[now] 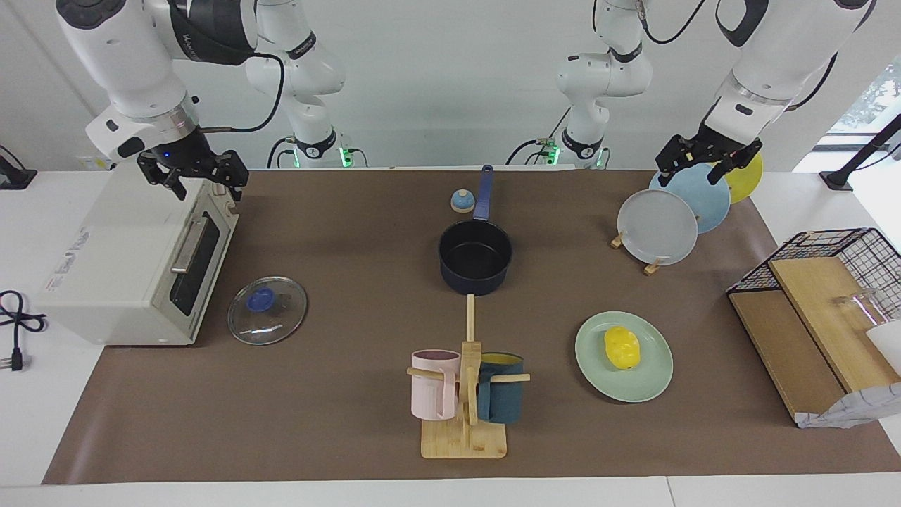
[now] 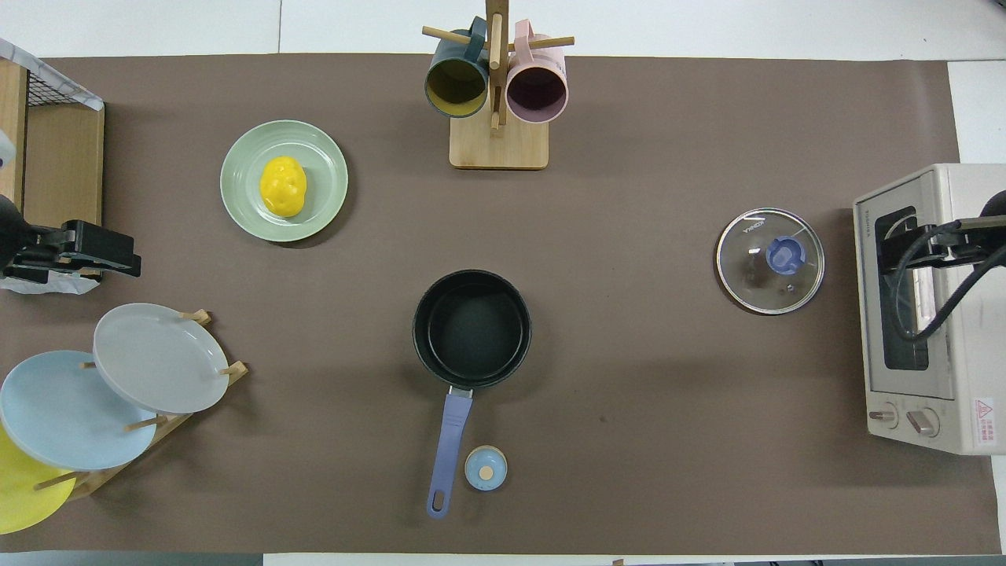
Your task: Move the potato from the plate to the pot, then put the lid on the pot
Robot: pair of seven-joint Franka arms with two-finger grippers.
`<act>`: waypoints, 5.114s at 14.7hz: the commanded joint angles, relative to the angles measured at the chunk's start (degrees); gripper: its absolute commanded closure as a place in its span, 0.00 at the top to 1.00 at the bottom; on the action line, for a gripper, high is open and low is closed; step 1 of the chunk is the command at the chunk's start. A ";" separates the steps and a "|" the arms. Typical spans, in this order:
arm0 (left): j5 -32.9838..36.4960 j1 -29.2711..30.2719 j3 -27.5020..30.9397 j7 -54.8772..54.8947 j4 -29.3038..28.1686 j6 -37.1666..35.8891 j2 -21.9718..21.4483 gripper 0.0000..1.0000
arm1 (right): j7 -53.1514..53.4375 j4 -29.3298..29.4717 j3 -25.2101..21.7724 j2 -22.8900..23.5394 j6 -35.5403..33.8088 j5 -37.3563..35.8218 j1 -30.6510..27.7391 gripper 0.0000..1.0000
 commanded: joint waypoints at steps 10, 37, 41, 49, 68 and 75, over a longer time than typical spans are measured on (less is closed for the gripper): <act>-0.28 1.03 -0.30 0.56 -0.39 1.21 -0.40 1.00 | -1.42 -4.94 0.28 -2.07 5.61 1.69 -0.21 1.00; -0.28 -2.40 -1.26 0.56 11.31 33.28 37.92 1.00 | -14.34 -24.02 0.28 14.72 43.85 2.49 -1.00 1.00; 0.42 -2.58 -1.09 0.64 7.43 36.54 37.13 1.00 | -16.71 -23.67 0.28 14.72 43.50 2.49 -1.18 0.85; 1.03 -2.67 -1.09 4.59 5.41 37.51 36.51 0.43 | -16.72 -21.39 0.28 15.07 40.35 2.40 -1.00 0.11; -2.66 -21.98 -1.70 -21.22 4.11 14.47 13.41 0.00 | -10.67 10.08 6.67 9.62 -3.25 2.66 0.06 0.00; -2.66 -31.57 -1.70 -24.93 -21.56 38.79 7.85 0.00 | -8.10 11.05 9.68 7.51 -6.86 4.06 -0.65 0.00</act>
